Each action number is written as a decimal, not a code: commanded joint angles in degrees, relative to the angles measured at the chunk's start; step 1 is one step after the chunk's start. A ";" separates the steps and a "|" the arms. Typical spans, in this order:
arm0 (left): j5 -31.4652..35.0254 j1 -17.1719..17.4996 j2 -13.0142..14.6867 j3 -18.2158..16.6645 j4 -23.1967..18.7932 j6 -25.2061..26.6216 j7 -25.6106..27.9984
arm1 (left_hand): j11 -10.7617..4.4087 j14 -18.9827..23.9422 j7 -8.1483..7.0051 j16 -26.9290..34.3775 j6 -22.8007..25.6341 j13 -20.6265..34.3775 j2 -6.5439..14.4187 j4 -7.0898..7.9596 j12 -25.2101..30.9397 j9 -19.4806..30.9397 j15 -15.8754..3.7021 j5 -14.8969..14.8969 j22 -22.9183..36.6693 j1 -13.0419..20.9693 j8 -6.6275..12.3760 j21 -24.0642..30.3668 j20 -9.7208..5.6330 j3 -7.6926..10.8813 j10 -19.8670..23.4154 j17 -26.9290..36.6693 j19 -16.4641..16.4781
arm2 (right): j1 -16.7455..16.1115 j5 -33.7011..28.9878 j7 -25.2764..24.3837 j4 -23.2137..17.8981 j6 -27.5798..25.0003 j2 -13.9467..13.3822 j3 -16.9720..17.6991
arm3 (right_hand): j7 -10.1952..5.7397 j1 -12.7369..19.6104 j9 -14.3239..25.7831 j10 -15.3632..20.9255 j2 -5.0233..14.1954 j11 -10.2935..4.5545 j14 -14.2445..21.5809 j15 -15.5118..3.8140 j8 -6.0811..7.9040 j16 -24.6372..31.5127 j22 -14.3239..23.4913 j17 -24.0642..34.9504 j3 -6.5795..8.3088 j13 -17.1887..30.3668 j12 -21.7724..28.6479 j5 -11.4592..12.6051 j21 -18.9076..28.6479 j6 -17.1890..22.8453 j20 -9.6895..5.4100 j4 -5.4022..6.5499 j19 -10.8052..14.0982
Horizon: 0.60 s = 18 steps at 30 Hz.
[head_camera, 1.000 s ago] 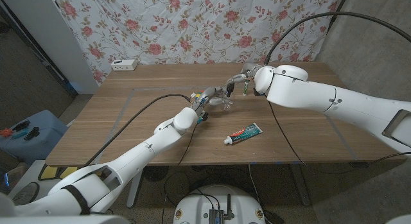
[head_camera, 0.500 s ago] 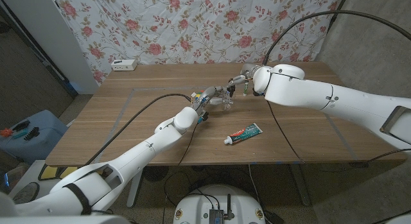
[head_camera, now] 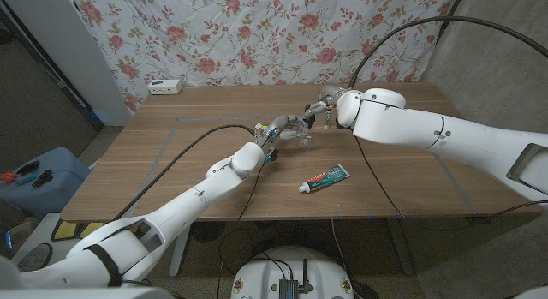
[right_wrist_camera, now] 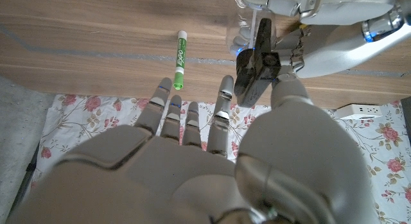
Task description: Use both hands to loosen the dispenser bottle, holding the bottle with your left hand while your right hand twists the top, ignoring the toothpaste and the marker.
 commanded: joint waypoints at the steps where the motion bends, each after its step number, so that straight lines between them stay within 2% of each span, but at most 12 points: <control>1: 0.02 1.16 0.59 -0.24 -1.64 0.72 0.61 | -3.55 0.92 -1.25 0.29 3.03 7.71 6.61 2.57 0.27 0.06 -5.89 0.41 -0.01 -2.41 0.49 -0.15 -2.36 2.88 4.21 0.23 0.03 | -2.47 -0.72 -0.57 -0.73 2.16 -0.54 2.15 | -0.53 1.21 0.29 0.55 0.32 -0.11 0.54 -0.44 0.45 0.26 0.11 0.16 0.57 0.18 0.21 0.47 0.32 0.59 -0.06 -0.78 0.54; 13: -0.07 1.71 0.93 -0.35 -2.44 0.88 0.53 | -3.62 0.95 -1.23 0.22 2.99 7.76 6.73 2.60 0.21 0.06 -5.96 0.47 -0.01 -2.50 0.44 -0.15 -2.42 2.99 4.30 0.24 0.02 | -5.41 -0.78 -0.35 -1.42 4.11 -1.14 5.16 | -1.53 4.70 0.58 0.50 1.51 -0.51 0.52 -1.10 0.70 0.14 0.09 0.18 2.74 0.19 0.07 0.50 0.28 0.49 -0.12 -2.25 0.85; 18: -0.15 1.72 0.91 -0.36 -2.30 0.60 0.37 | -3.44 1.08 -1.19 0.24 3.07 7.79 6.78 2.57 0.15 0.06 -5.96 0.49 -0.01 -2.49 0.46 -0.15 -2.38 3.05 4.21 0.24 0.01 | -6.96 -0.64 -0.37 -1.33 5.17 -1.18 6.83 | -2.28 7.55 0.56 0.39 2.47 -0.70 0.46 -1.32 0.96 0.08 0.09 0.17 4.44 0.20 -0.01 0.53 0.21 0.96 -0.09 -2.87 0.88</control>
